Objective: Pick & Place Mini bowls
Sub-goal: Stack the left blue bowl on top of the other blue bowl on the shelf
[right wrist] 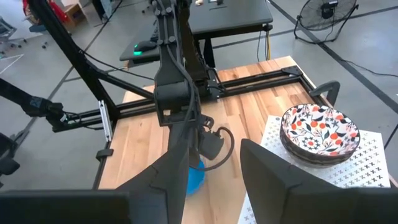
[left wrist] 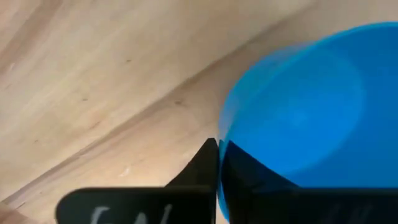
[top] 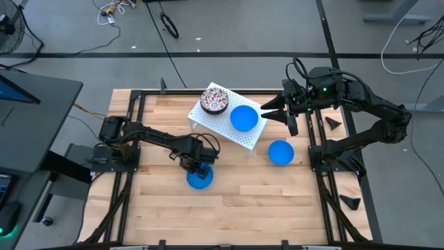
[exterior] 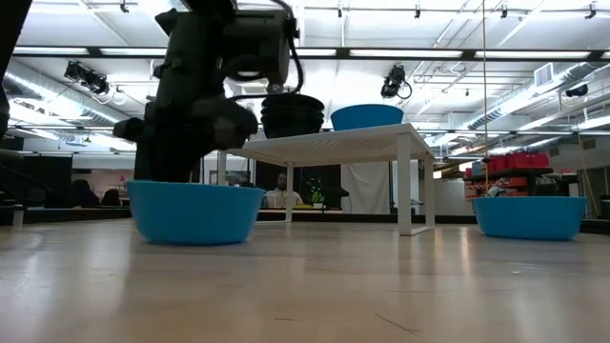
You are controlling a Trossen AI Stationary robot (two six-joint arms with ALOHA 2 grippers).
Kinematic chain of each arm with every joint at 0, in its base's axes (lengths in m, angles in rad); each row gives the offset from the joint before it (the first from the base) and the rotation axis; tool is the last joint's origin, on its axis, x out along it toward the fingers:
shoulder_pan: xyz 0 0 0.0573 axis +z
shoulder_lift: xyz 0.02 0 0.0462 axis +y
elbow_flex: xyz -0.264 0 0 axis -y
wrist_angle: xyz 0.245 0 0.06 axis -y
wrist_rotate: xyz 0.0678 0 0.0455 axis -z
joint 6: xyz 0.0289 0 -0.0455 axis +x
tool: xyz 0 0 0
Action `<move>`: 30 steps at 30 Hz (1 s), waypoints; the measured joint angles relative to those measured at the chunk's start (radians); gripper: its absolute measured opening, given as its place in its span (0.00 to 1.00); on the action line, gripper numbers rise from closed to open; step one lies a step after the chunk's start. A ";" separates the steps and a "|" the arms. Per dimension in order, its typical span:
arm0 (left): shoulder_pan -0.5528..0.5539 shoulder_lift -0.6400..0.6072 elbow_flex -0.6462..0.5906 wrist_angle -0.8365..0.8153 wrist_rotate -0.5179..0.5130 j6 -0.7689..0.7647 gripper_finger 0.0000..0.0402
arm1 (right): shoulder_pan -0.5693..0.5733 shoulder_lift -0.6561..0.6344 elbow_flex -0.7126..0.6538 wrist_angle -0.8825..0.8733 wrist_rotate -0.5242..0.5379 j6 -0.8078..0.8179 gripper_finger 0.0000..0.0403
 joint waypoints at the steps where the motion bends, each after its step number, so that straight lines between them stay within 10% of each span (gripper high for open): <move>1: 0.000 -0.006 0.009 -0.001 0.005 0.013 0.02 | 0.000 0.000 0.000 0.000 0.000 -0.001 0.36; 18: 0.082 -0.286 0.233 -0.176 0.103 0.169 0.01 | 0.000 0.000 0.000 -0.007 -0.003 0.274 0.39; 30: 0.154 -0.310 0.632 -0.423 0.020 0.363 0.01 | 0.000 0.019 0.001 0.092 -0.049 0.942 0.80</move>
